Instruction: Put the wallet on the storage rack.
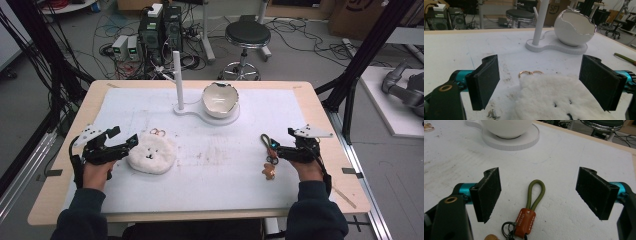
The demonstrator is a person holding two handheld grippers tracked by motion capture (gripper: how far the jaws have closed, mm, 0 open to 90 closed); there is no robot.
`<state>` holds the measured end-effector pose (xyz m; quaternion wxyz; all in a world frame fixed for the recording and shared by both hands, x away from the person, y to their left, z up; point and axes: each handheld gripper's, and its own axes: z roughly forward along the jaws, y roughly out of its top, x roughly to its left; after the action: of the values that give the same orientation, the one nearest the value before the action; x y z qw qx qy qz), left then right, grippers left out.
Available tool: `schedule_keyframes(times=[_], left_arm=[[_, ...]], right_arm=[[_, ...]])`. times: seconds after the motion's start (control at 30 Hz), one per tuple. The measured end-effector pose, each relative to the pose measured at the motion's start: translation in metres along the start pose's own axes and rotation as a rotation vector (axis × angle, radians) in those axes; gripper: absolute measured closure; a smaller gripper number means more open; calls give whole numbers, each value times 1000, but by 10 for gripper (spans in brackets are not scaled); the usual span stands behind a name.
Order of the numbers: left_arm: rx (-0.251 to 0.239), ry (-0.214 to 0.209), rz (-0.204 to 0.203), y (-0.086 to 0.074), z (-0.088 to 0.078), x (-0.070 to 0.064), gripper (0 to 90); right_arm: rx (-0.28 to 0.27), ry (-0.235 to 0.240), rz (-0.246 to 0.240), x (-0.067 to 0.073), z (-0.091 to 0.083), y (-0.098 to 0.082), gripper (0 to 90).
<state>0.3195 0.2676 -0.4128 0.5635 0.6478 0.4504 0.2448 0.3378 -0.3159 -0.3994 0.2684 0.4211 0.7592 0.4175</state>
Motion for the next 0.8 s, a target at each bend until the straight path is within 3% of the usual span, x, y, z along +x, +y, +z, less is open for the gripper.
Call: schedule_keyframes(times=[0.37, 0.43, 0.53, 0.63, 0.67, 0.77, 0.8], left_arm=[[79, 21, -42, -7, 9, 5, 166], [139, 27, -60, -11, 14, 5, 166], [238, 56, -50, -17, 22, 4, 166], [274, 63, -36, -19, 25, 3, 166], [316, 76, -32, -22, 28, 4, 166], [347, 81, -35, -24, 30, 3, 167], [390, 68, -33, -26, 32, 3, 172]], right_arm=[[2, 7, 10, -1, 4, -2, 206], [8, 11, 11, -1, 5, -2, 206], [8, 19, 1, 0, 6, -2, 206], [15, 24, 3, 2, 6, -3, 206], [20, 24, -11, 3, 7, -3, 206], [22, 31, -14, 7, 8, -2, 206], [21, 32, -24, 8, 8, -1, 206]])
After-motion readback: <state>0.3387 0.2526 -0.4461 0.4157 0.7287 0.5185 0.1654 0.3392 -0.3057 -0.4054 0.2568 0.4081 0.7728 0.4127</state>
